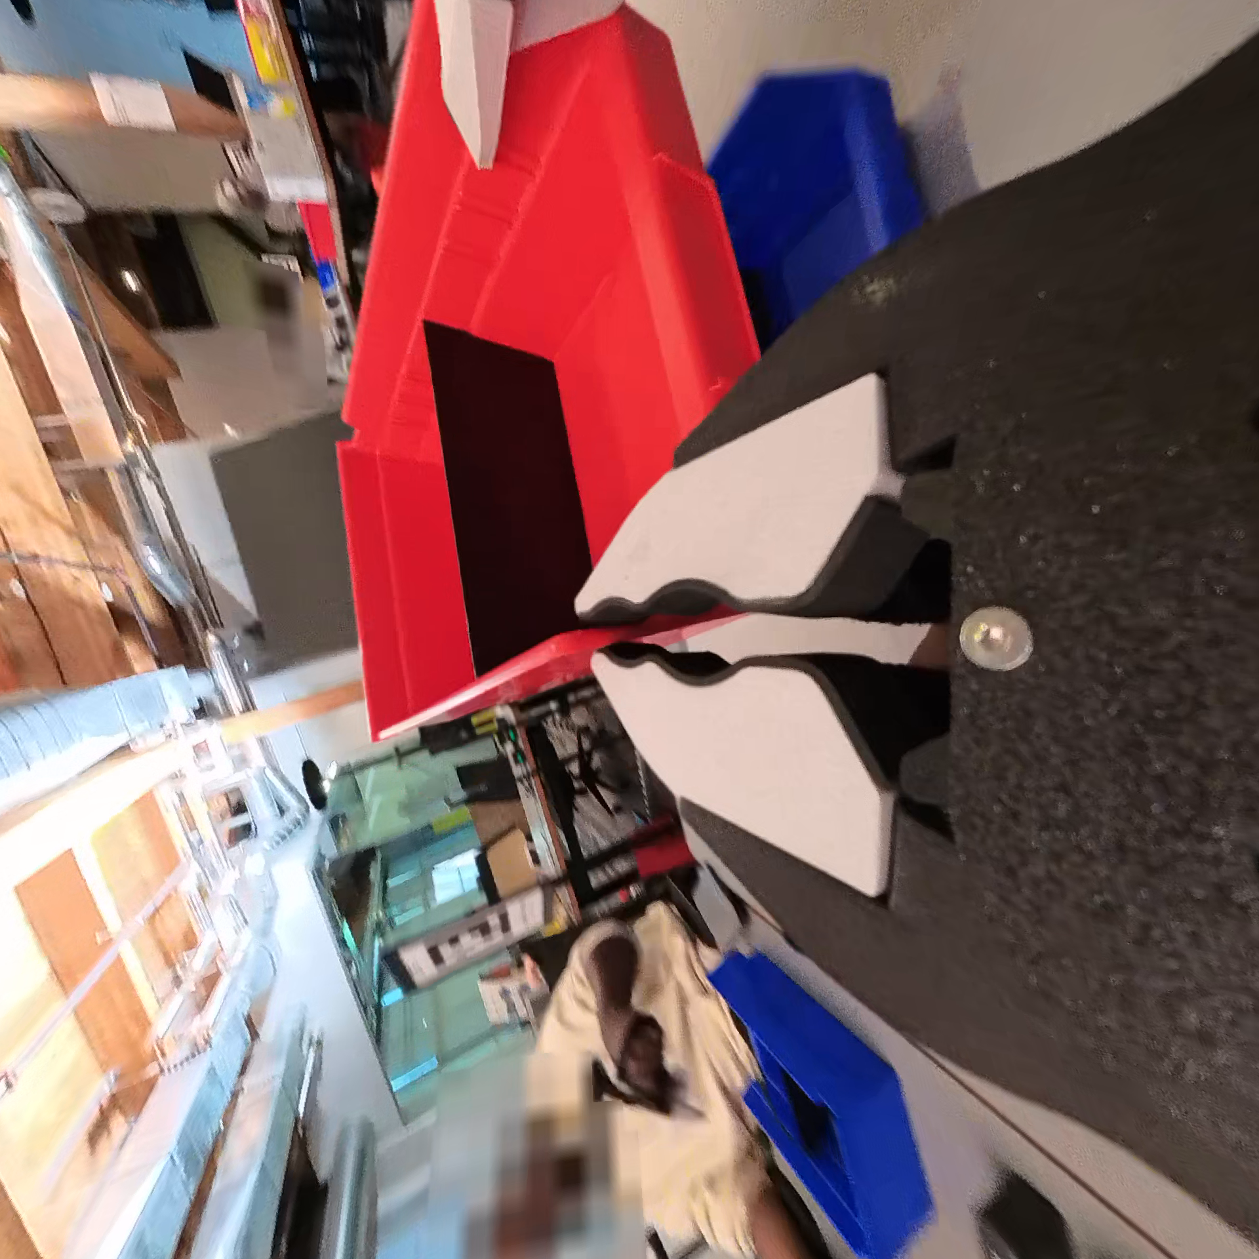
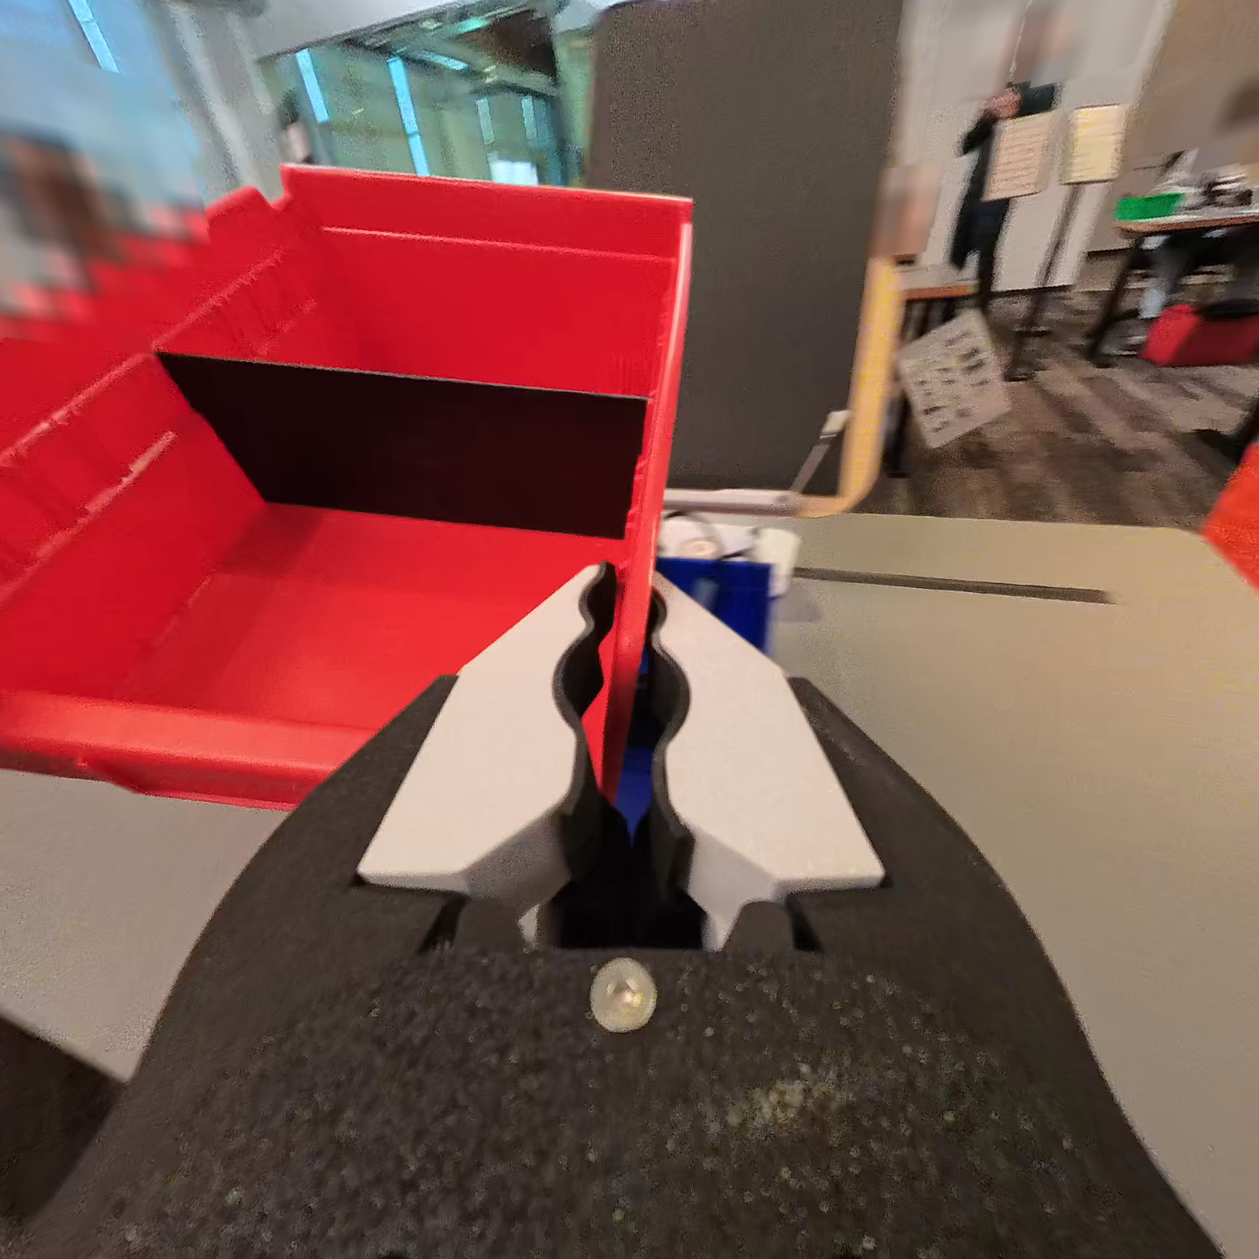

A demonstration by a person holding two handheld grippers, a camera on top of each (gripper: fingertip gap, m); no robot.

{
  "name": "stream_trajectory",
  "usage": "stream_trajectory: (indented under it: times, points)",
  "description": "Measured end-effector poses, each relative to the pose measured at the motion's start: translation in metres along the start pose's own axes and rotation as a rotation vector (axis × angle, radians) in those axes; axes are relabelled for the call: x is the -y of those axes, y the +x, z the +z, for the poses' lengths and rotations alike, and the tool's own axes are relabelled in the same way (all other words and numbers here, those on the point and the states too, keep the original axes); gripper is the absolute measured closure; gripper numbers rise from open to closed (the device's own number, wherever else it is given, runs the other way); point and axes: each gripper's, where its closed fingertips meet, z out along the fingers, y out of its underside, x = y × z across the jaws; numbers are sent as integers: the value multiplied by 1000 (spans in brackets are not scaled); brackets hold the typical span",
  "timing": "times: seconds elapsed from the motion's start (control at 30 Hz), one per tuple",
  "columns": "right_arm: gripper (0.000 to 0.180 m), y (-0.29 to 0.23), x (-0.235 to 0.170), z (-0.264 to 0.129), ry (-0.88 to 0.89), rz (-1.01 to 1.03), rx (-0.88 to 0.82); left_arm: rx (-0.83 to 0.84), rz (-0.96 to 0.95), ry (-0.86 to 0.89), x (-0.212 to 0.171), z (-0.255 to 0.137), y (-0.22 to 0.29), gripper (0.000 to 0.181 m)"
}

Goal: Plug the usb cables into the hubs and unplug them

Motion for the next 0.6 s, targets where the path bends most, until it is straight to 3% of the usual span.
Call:
stream_trajectory:
  times: [0.17,0.33,0.6]
  points:
    - [176,156,-1,-18,-97,4,-201,-207,-50,-49,14,72,141,176]
    - [174,274,-74,-25,-319,123,-243,-341,-166,-231,-39,110,273,176]
    - [175,348,-169,-16,-397,54,-292,-414,-176,-409,-136,100,367,174]
